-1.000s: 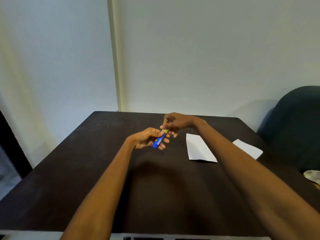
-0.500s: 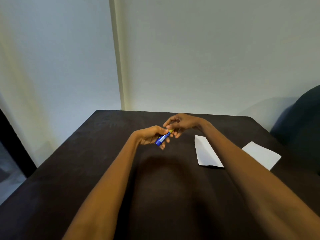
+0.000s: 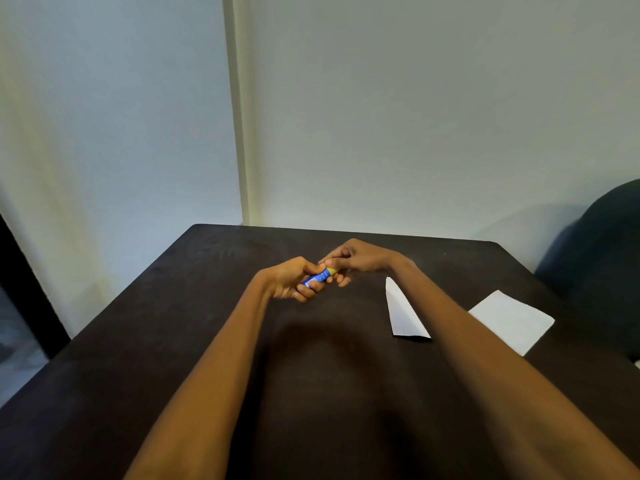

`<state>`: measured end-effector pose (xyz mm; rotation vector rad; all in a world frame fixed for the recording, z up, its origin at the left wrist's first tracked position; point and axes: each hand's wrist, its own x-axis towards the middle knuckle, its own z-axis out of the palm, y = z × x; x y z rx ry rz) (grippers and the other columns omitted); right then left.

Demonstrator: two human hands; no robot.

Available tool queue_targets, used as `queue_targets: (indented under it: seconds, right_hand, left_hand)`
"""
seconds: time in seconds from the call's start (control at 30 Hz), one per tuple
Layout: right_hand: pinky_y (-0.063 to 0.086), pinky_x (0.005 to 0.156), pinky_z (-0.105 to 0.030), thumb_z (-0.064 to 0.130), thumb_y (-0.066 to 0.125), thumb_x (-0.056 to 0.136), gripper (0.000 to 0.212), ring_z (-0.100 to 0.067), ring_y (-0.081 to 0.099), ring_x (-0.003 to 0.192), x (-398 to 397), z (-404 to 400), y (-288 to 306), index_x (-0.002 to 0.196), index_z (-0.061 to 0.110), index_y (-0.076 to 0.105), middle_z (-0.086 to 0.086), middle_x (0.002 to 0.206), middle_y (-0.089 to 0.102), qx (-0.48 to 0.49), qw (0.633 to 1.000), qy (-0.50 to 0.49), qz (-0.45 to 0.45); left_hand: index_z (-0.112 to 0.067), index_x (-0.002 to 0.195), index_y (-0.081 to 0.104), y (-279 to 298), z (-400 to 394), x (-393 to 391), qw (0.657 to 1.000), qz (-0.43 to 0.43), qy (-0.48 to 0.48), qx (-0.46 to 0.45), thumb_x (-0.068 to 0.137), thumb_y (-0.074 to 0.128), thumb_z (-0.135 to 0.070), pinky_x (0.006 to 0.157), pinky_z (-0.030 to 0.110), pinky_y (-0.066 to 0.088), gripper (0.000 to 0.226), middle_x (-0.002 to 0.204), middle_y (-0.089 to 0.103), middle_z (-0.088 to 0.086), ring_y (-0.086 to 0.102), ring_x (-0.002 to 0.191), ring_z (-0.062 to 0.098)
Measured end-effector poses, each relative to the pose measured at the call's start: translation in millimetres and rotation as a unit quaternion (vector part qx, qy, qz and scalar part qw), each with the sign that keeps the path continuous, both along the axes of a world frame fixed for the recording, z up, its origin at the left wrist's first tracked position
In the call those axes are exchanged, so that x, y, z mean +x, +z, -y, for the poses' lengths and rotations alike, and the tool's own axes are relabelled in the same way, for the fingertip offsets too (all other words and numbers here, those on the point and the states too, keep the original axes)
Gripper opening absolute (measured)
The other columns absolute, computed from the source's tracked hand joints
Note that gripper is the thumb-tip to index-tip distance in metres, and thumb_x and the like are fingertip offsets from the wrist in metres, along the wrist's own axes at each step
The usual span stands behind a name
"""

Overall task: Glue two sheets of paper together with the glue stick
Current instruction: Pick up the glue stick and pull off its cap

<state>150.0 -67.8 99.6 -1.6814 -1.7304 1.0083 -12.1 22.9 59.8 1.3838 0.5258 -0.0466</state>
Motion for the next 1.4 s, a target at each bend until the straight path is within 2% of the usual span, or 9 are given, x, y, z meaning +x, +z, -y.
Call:
queue_targets:
  seconds: [0.17, 0.3, 0.5, 0.67, 0.87, 0.97, 1.1, 1.27, 1.4]
  right_hand:
    - [0.055, 0.068, -0.018, 0.014, 0.05, 0.096, 0.03, -0.012, 0.061, 0.07, -0.1, 1.5, 7.3, 0.119, -0.002, 0.059, -0.012, 0.09, 0.064, 0.024, 0.999, -0.029, 0.033]
    - [0.054, 0.053, -0.019, 0.012, 0.044, 0.097, 0.026, -0.013, 0.059, 0.047, 14.5, 10.4, 4.4, 0.104, -0.006, 0.063, -0.011, 0.06, 0.058, 0.056, 0.985, -0.154, 0.044]
    - [0.055, 0.044, -0.026, 0.007, 0.037, 0.099, 0.023, -0.019, 0.061, 0.051, 32.0, 32.6, -13.2, 0.113, -0.001, 0.053, -0.012, 0.068, 0.056, -0.014, 0.975, -0.221, 0.017]
    - [0.055, 0.044, -0.036, 0.023, 0.041, 0.1, 0.023, -0.024, 0.058, 0.053, -2.8, 28.4, -52.5, 0.109, 0.003, 0.044, -0.015, 0.085, 0.05, -0.075, 0.954, -0.285, -0.06]
    - [0.055, 0.048, -0.027, 0.033, 0.064, 0.087, 0.062, -0.024, 0.059, 0.085, -9.1, 15.5, -69.2, 0.139, 0.016, 0.035, -0.014, 0.124, 0.043, -0.021, 0.968, -0.249, 0.013]
    - [0.054, 0.057, -0.028, 0.035, 0.063, 0.087, 0.062, -0.03, 0.057, 0.103, -14.9, 3.4, -72.9, 0.141, 0.026, 0.034, -0.009, 0.137, 0.031, 0.014, 0.973, -0.192, 0.127]
    - [0.05, 0.087, -0.041, 0.031, 0.058, 0.09, 0.051, -0.031, 0.055, 0.111, -24.3, -16.3, -79.6, 0.138, 0.026, 0.04, -0.008, 0.133, 0.04, 0.041, 0.948, -0.138, 0.285]
    - [0.047, 0.08, -0.039, 0.029, 0.055, 0.091, 0.029, -0.028, 0.057, 0.104, -25.8, -27.3, -83.0, 0.119, 0.024, 0.053, -0.007, 0.119, 0.051, 0.082, 0.934, -0.177, 0.3]
    - [0.044, 0.07, -0.036, 0.027, 0.052, 0.091, 0.012, -0.027, 0.059, 0.089, -25.5, -32.6, -87.0, 0.1, 0.019, 0.049, -0.008, 0.107, 0.06, 0.118, 0.913, -0.224, 0.321]
  left_hand:
    - [-0.01, 0.097, 0.049, -7.6, 28.2, 11.4, 0.934, 0.061, 0.08, 0.344, 0.102, 0.028, -0.022, 0.059, 0.025, 0.039, 0.024, 0.073, 0.047, 0.004, 0.043, 0.06, 0.013]
    - [-0.006, 0.109, 0.044, -32.1, 29.5, 7.7, 0.808, -0.005, 0.132, 0.574, 0.099, 0.036, -0.027, 0.073, 0.041, 0.044, 0.024, 0.097, 0.06, 0.016, 0.057, 0.083, 0.033]
    - [-0.018, 0.097, 0.042, -50.6, 26.4, -3.2, 0.856, 0.033, 0.195, 0.477, 0.099, 0.035, -0.031, 0.065, 0.025, 0.039, 0.015, 0.084, 0.056, 0.001, 0.051, 0.075, 0.014]
    - [-0.014, 0.094, 0.043, -64.3, 40.8, 15.7, 0.875, 0.05, 0.297, 0.38, 0.099, 0.034, -0.028, 0.067, 0.032, 0.04, 0.017, 0.084, 0.057, 0.006, 0.048, 0.07, 0.016]
    - [-0.008, 0.109, 0.044, -58.9, 38.9, 21.5, 0.889, 0.058, 0.33, 0.312, 0.099, 0.032, -0.028, 0.07, 0.03, 0.044, 0.025, 0.107, 0.052, 0.013, 0.052, 0.086, 0.017]
    - [-0.01, 0.107, 0.044, -56.5, 34.0, 21.0, 0.904, 0.046, 0.321, 0.278, 0.099, 0.032, -0.028, 0.067, 0.03, 0.044, 0.023, 0.104, 0.052, 0.009, 0.05, 0.081, 0.014]
    - [-0.012, 0.104, 0.043, -55.5, 25.7, 20.6, 0.909, 0.034, 0.303, 0.284, 0.1, 0.029, -0.029, 0.061, 0.025, 0.045, 0.022, 0.094, 0.05, 0.002, 0.049, 0.073, 0.009]
    - [-0.014, 0.107, 0.043, -59.5, 19.1, 19.0, 0.914, 0.045, 0.306, 0.263, 0.1, 0.029, -0.031, 0.058, 0.022, 0.048, 0.024, 0.089, 0.049, -0.003, 0.049, 0.077, 0.009]
    - [-0.017, 0.101, 0.047, -60.8, 15.7, 17.2, 0.913, 0.075, 0.319, 0.243, 0.1, 0.031, -0.031, 0.056, 0.021, 0.05, 0.022, 0.095, 0.053, 0.0, 0.054, 0.081, 0.01]
